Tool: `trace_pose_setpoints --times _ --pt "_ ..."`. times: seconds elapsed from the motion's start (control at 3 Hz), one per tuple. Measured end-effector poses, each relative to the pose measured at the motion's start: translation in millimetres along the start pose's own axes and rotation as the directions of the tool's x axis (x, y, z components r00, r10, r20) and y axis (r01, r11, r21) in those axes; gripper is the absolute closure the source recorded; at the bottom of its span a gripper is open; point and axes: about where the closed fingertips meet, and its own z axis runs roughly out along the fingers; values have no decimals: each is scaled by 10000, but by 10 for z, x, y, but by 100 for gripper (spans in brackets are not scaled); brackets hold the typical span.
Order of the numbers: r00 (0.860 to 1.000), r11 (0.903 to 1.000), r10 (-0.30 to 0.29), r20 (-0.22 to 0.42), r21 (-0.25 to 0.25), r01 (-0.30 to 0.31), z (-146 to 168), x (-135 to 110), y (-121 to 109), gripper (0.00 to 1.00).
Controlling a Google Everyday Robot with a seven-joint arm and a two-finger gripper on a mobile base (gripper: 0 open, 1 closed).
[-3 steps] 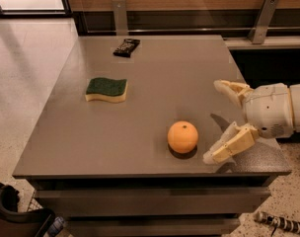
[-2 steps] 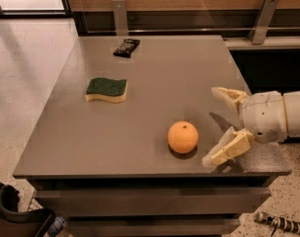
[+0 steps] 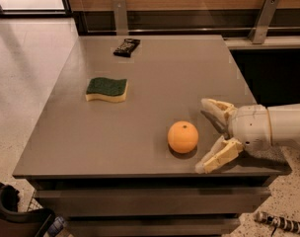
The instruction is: Move orange near rxbar chocolate
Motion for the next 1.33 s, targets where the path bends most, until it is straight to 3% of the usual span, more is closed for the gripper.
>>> trace_pose_setpoints --times 0.33,0.67,1.33 --pt "9986 9993 -126 507 -334 143 139 -77 76 0" --pt "9977 9985 -297 614 -431 323 165 -224 141 0" --pt "9990 9969 -129 439 -770 163 398 -214 182 47"
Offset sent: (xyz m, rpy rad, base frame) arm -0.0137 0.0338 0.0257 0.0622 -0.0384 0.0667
